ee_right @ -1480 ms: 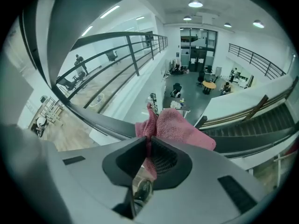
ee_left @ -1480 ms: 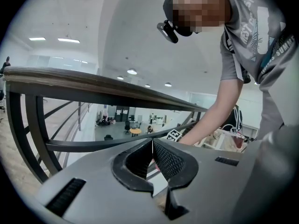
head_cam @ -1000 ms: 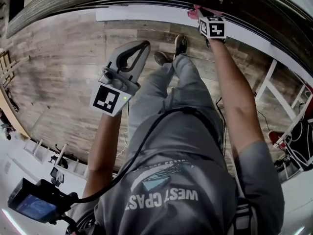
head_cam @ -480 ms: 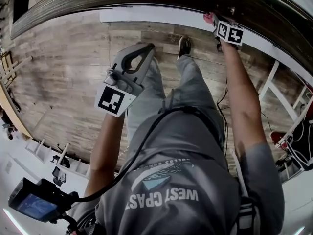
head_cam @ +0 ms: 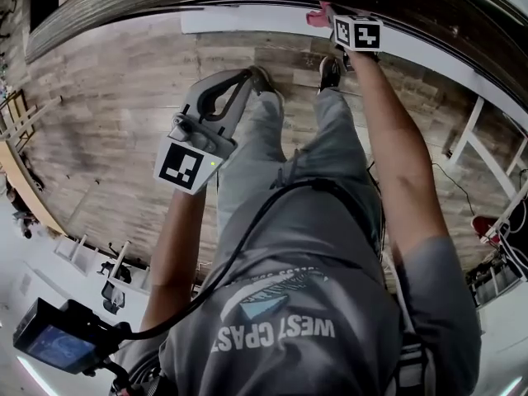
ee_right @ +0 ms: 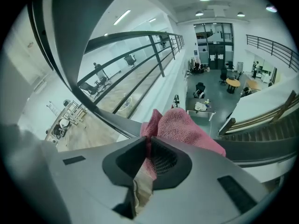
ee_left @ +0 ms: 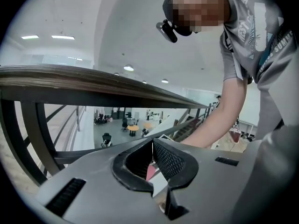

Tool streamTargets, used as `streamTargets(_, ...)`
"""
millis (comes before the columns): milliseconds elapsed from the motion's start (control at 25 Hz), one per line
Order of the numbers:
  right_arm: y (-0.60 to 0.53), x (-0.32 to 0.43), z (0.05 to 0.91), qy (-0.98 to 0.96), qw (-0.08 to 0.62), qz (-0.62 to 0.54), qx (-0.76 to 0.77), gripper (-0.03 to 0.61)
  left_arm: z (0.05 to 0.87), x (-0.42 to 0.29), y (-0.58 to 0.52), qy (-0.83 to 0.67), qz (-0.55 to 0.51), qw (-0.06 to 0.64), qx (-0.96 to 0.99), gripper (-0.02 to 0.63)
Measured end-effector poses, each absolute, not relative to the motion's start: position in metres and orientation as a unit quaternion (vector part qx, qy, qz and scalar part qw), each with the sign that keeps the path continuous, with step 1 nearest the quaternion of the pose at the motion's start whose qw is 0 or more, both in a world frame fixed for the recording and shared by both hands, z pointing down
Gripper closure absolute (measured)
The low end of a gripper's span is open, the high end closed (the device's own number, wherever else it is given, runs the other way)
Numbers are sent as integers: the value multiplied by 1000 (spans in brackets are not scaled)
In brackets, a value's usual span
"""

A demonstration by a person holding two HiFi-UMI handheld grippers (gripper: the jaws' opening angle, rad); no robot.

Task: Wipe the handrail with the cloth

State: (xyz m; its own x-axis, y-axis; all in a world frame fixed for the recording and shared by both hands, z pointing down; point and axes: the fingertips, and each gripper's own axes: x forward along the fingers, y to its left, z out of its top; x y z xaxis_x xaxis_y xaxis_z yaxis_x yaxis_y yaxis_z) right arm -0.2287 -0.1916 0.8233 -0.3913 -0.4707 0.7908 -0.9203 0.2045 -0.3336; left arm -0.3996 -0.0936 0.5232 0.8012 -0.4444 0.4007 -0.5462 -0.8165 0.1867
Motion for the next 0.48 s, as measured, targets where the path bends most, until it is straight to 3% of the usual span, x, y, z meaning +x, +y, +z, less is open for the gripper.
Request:
streamTargets(240, -169, -180, 823, -708, 296, 408, 495, 549, 519, -403, -87, -256, 166, 145, 941, 607)
streamTargets(480, -138, -89, 820, -621, 263, 439, 593, 549, 514, -415, -83, -263, 157, 143, 941, 607)
